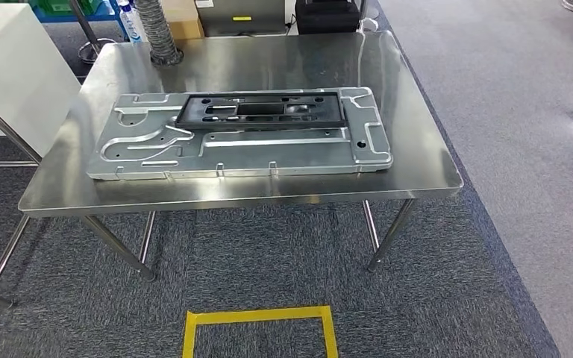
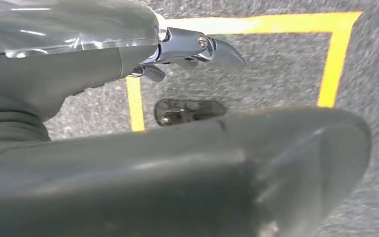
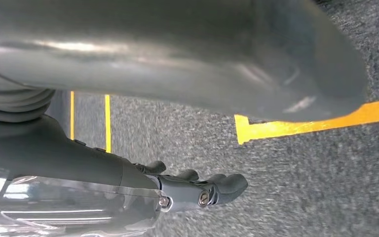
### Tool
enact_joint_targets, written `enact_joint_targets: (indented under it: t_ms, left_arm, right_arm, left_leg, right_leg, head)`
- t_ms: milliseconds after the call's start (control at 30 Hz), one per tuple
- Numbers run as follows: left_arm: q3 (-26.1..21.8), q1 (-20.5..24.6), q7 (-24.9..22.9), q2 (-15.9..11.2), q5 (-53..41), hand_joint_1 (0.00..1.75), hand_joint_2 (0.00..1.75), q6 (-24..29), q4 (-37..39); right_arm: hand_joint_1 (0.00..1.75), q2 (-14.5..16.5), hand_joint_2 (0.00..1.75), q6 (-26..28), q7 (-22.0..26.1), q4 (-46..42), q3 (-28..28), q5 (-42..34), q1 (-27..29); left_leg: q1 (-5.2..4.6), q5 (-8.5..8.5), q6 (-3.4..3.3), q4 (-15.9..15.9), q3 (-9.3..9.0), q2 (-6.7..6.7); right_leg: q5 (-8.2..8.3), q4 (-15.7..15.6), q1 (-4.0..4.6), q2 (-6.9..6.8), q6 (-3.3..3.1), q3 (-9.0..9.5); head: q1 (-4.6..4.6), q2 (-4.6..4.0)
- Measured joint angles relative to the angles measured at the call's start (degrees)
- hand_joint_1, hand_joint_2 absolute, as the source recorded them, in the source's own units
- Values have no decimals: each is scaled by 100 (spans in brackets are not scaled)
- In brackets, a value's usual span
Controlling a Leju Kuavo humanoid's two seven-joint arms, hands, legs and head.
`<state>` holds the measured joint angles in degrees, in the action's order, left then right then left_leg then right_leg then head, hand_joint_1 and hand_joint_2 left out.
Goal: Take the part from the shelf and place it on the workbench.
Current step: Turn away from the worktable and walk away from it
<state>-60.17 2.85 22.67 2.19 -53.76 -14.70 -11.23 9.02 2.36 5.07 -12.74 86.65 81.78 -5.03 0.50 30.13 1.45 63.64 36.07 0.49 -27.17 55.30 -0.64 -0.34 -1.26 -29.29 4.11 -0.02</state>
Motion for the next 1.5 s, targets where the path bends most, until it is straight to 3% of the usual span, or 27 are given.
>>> enact_joint_targets:
  t_ms: [67, 100, 133, 200, 267, 300, 333, 400, 433, 500, 567, 600, 667, 733, 800, 867, 933, 1000, 1067, 1100, 1167, 1233, 1300, 1333, 1433, 1467, 1500]
  left_arm:
    - [64, 25, -2, -1, -51, 0, 0, -1, 0]
    - [89, 36, -1, -1, -63, 0, 0, -1, 0]
    - [108, 43, -1, -1, -72, 0, 0, 0, 0]
    - [131, 59, -1, -1, -78, 0, 0, 1, 0]
    - [156, 93, 8, -2, -77, 0, 0, -3, 0]
    - [166, 107, 19, -3, -72, 0, 0, -10, 0]
    - [172, 116, 31, -3, -60, 0, 0, -22, 0]
    - [174, 112, 52, -3, -6, 0, 0, -62, 0]
    - [172, 112, 59, -3, 29, 0, 0, -81, 0]
    - [157, 110, 66, -4, 100, 0, 0, -102, 0]
    - [124, 93, 49, -9, 147, 0, 0, -81, 0]
    - [110, 84, 28, -13, 159, 0, 0, -58, 0]
    - [96, 73, -17, -20, 151, 0, 0, -8, 0]
    - [94, 73, -37, -22, 124, 0, 0, 21, 0]
    - [94, 78, -36, -21, 95, 0, 0, 28, 0]
    - [94, 88, -34, -20, 68, 0, 0, 28, 0]
    - [94, 91, -33, -27, 48, 0, 0, 27, 0]
    - [94, 75, -33, -32, 39, 0, 0, 27, 0]
    - [96, 70, -32, -32, 34, 0, 0, 29, 0]
    - [96, 73, -33, -33, 34, 0, 0, 32, 0]
    - [95, 77, -36, -41, 34, 0, 0, 42, 0]
    - [94, 90, -38, -51, 34, 0, 0, 53, 0]
    - [94, 123, -44, -61, 32, 0, 0, 72, 0]
    - [94, 137, -48, -64, 31, 0, 0, 83, 0]
    - [94, 143, -55, -63, 26, 0, 0, 97, 0]
    - [94, 146, -54, -61, 26, 0, 0, 97, 0]
    - [94, 149, -51, -58, 26, 0, 0, 97, 0]
  right_arm:
    - [0, 5, 0, -77, -62, 21, 6, 3, 1]
    - [0, 5, 0, -97, -82, 30, 8, 5, 3]
    - [0, 5, 0, -111, -96, 38, 9, 5, 3]
    - [0, 11, 0, -124, -118, 55, 11, 7, 2]
    - [0, 23, 0, -152, -185, 72, 12, 27, 1]
    - [0, 28, 0, -179, -253, 77, 10, 59, 1]
    - [0, 32, 0, -206, -338, 81, 1, 117, 2]
    - [0, 34, 0, -240, -486, 85, -69, 331, 15]
    - [0, 33, 0, -244, -525, 86, -133, 469, 24]
    - [0, 32, 0, -271, -527, 89, -298, 681, 38]
    - [0, 31, 0, -322, -458, 91, -450, 742, 39]
    - [0, 29, 0, -341, -414, 92, -509, 745, 35]
    - [0, 20, 0, -349, -326, 93, -601, 739, 22]
    - [0, 11, 0, -341, -261, 93, -665, 712, -3]
    - [0, 2, 0, -335, -233, 93, -698, 657, -38]
    - [0, -4, 0, -334, -225, 97, -710, 614, -58]
    - [0, -3, 0, -337, -231, 108, -711, 602, -57]
    - [0, -3, 0, -338, -249, 117, -712, 597, -53]
    - [0, -3, 0, -338, -281, 121, -716, 584, -44]
    - [0, -3, 0, -339, -302, 125, -717, 574, -40]
    - [0, 0, 0, -340, -338, 133, -717, 558, -37]
    - [0, 5, 0, -341, -354, 141, -718, 553, -42]
    - [0, 13, 0, -341, -357, 146, -723, 551, -48]
    - [0, 15, 0, -341, -353, 148, -726, 551, -51]
    - [0, 19, 0, -345, -342, 150, -733, 552, -45]
    - [0, 19, 0, -352, -342, 150, -737, 552, -42]
    - [0, 19, 0, -362, -341, 151, -741, 554, -37]
  left_leg:
    - [7, 449, 23, 747, 157, -1]
    - [8, 477, 28, 972, 151, 0]
    - [9, 373, 28, 1007, 58, 0]
    - [10, 28, 6, 483, -412, -2]
    - [-10, 3, -42, -384, -989, -12]
    - [-22, 66, -72, -672, -1151, -17]
    - [-40, 120, -106, -818, -1209, -21]
    - [-35, 39, -199, -836, -1126, -8]
    - [-28, -25, -257, -836, -1066, 5]
    - [-12, -172, -344, -845, -906, 32]
    - [-21, -315, -367, -834, -723, 36]
    - [-28, -387, -362, -821, -627, 40]
    - [-36, -520, -342, -771, -416, 45]
    - [-42, -630, -312, -702, -228, 42]
    - [-49, -730, -259, -652, -121, 40]
    - [-42, -848, -185, -651, -75, 46]
    - [-20, -811, -117, -610, -20, 31]
    - [0, -327, -63, -237, 105, 6]
    - [13, 255, -17, 481, 255, 1]
    - [14, 358, 1, 809, 284, 1]
    - [18, 136, 22, 1017, 123, 1]
    - [24, -130, 23, 459, -404, -4]
    - [7, 23, -33, -394, -988, -20]
    - [-7, 140, -83, -659, -1139, -26]
    - [-24, 79, -255, -777, -1077, 0]
    - [-20, 5, -304, -782, -1009, 15]
    - [-14, -78, -344, -787, -921, 28]
  right_leg:
    - [121, 20, 23, -5, -15, -169]
    - [181, 37, 32, -7, -13, -258]
    - [235, 61, 37, -8, -8, -348]
    - [329, 130, 39, -2, 18, -524]
    - [414, 199, 51, 6, 72, -648]
    - [460, 213, 56, 5, 104, -674]
    - [511, 212, 56, 3, 138, -686]
    - [570, 207, 46, 9, 208, -714]
    - [467, 276, 39, 17, 239, -758]
    - [-81, 729, 21, 34, 286, -904]
    - [-634, 1469, 8, 33, 321, -1039]
    - [-703, 1757, -1, 33, 334, -1043]
    - [-454, 1833, -13, 32, 333, -809]
    - [-225, 1157, -4, 33, 279, -200]
    - [-351, 261, 31, 32, 210, 438]
    - [-441, -136, 69, 34, 153, 639]
    - [-321, -152, 59, 14, 81, 534]
    - [-166, -165, 43, -14, 8, 382]
    - [-15, -145, 56, -22, -19, 180]
    - [59, -121, 59, -24, -16, 62]
    - [192, -30, 51, -27, 6, -203]
    - [288, 109, 38, -24, 50, -456]
    - [364, 235, 42, -25, 115, -611]
    - [408, 263, 44, -29, 151, -644]
    - [470, 283, 30, -26, 260, -709]
    - [314, 386, 20, -17, 291, -762]
    - [38, 605, 8, -6, 320, -840]
  head:
    - [0, 0]
    - [0, 0]
    - [0, 0]
    - [0, 0]
    - [1, 0]
    - [1, 0]
    - [1, 0]
    - [0, 0]
    - [1, 0]
    - [0, 0]
    - [0, 0]
    - [0, 0]
    - [0, 0]
    - [0, 0]
    - [0, 0]
    - [0, 0]
    - [0, 0]
    - [1, 0]
    - [1, 0]
    - [1, 0]
    - [1, 0]
    - [2, 0]
    - [1, 0]
    - [1, 0]
    - [1, 0]
    - [0, 0]
    - [0, 0]
